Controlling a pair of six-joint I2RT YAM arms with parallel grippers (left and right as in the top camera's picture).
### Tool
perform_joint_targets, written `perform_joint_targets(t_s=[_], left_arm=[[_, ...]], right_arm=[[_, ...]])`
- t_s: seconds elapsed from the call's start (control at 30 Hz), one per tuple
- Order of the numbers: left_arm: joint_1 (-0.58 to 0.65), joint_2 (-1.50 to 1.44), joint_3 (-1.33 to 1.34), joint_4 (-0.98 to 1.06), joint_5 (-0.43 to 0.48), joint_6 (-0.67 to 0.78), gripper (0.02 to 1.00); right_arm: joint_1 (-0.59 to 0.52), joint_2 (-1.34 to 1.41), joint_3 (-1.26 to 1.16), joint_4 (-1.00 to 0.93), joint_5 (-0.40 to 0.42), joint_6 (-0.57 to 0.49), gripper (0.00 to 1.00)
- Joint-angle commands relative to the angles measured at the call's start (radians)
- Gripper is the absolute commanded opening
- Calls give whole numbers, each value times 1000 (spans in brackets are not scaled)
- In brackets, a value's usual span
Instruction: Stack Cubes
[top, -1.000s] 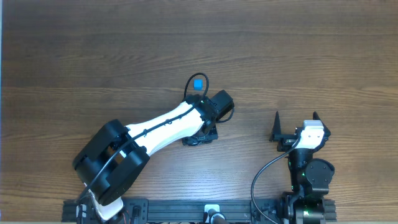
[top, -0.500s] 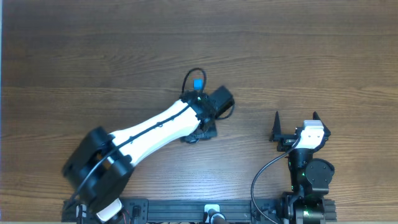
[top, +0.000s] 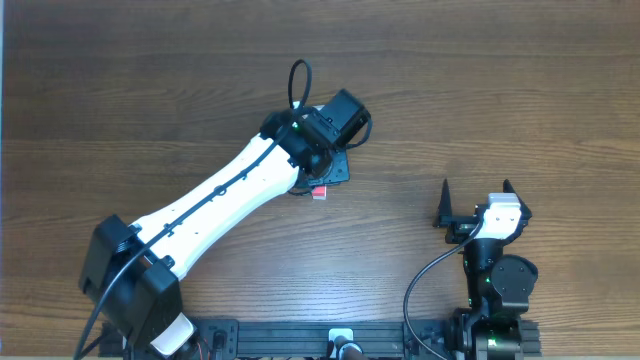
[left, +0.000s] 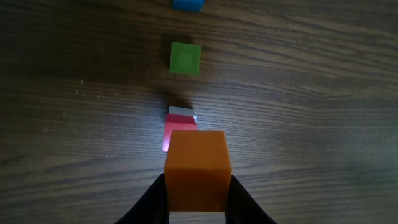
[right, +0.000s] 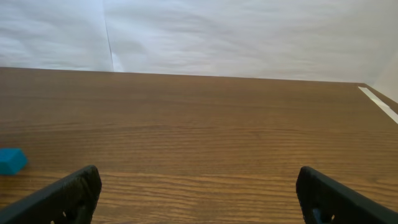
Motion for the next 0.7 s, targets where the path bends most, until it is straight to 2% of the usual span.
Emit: perform_joint_targets(t_s=[0.03,0.7], left_arm=[[1,42,8,-3,29,104,159],[11,135,8,-28,65,127,161]], right_arm=[[1,-8,-5,-2,-8,0,993],[1,-8,-5,-2,-8,0,993]])
